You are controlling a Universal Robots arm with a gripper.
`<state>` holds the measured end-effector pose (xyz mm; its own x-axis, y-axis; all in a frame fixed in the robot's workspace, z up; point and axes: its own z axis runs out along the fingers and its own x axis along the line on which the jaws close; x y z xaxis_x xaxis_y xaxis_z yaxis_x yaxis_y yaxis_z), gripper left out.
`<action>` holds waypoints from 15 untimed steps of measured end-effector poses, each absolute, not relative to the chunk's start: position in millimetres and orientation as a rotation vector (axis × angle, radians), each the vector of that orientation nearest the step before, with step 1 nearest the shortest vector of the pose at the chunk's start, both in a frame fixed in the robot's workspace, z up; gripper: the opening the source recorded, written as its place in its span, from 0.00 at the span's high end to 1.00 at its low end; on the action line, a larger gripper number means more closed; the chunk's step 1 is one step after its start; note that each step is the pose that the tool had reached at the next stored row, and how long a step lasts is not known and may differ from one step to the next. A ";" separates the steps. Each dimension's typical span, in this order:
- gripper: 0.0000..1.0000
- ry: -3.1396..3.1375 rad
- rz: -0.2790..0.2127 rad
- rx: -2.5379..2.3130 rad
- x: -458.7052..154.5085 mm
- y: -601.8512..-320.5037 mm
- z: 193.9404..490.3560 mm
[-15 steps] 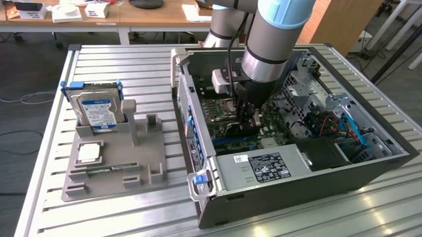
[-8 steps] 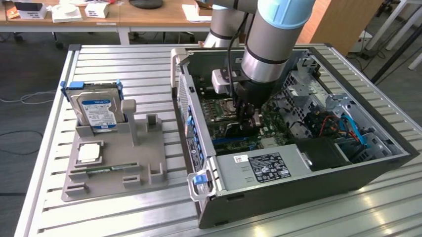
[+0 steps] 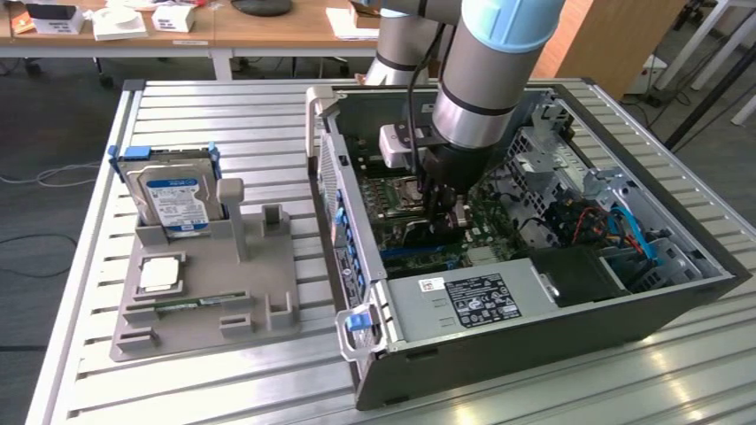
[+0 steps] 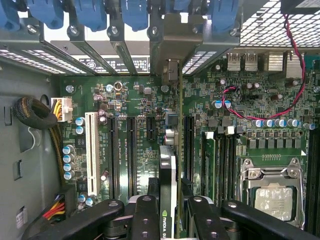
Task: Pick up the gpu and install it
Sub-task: 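Insert the gpu into the slot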
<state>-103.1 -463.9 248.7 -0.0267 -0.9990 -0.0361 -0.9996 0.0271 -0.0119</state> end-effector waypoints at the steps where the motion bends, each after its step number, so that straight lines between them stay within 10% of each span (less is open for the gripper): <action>1: 0.73 2.227 0.026 -2.167 -103.2 -463.9 248.5; 15: 0.73 2.227 0.026 -2.167 -103.2 -463.9 247.7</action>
<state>-103.2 -463.9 247.7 -0.0267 -0.9990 -0.0361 -0.9996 0.0271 -0.0119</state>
